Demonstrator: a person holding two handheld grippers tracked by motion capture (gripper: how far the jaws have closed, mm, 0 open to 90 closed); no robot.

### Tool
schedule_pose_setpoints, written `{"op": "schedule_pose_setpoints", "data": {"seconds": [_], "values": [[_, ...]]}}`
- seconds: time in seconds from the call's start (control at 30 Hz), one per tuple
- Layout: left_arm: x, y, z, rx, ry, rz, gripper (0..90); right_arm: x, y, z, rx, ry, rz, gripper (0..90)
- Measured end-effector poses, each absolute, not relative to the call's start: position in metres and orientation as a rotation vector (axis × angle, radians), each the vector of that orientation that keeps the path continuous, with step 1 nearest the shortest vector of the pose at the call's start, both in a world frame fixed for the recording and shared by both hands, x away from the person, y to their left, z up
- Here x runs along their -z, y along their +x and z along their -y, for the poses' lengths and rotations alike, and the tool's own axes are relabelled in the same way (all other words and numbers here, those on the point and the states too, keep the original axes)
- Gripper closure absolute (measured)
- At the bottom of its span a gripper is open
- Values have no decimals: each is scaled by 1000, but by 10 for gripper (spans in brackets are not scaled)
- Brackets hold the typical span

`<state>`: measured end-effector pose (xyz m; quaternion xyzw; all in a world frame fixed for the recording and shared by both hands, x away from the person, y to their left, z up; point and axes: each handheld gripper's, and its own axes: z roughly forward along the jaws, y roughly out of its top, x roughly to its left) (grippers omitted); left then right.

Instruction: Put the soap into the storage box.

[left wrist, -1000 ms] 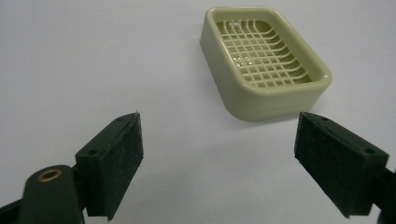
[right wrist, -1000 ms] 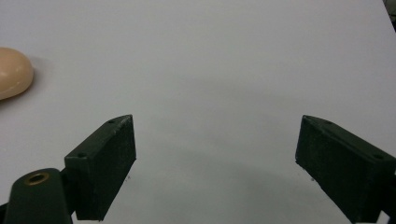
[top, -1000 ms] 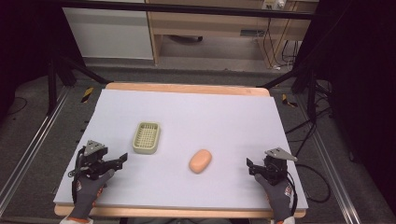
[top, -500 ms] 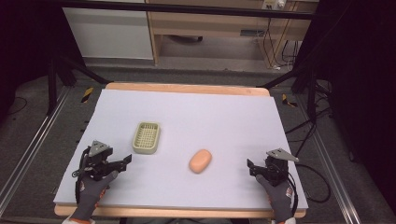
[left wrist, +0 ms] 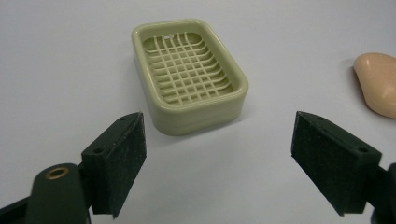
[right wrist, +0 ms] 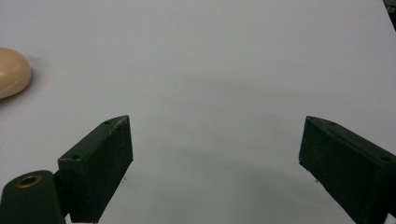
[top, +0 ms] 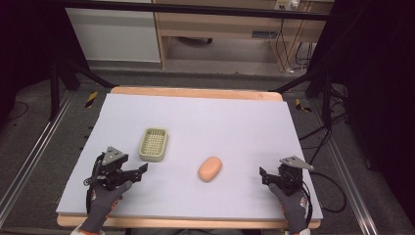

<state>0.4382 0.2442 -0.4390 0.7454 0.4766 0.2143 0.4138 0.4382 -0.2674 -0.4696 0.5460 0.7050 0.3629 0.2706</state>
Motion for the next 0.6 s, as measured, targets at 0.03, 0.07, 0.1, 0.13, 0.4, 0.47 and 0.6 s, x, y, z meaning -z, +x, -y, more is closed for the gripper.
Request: {"op": "schedule_pose_setpoints", "data": {"seconds": [0.03,0.07,0.1,0.13,0.4,0.47,0.6], "values": [[438,438,-244,-543,1881,-1193,173,469,438,267,-980,1473,-1898,101],[438,438,-242,-544,1876,-1194,173,469,438,268,-981,1474,-1896,101],[438,438,-242,-544,1876,-1194,173,469,438,268,-981,1475,-1895,101],[437,438,-240,-543,1880,-1191,173,469,438,268,-979,1475,-1894,101],[430,439,-232,-545,1879,-1168,173,469,438,268,-970,1482,-1882,92],[429,439,-228,-546,1887,-1155,173,469,438,268,-970,1486,-1879,91],[429,439,-224,-540,1898,-1148,173,469,439,268,-964,1484,-1880,91]]}}
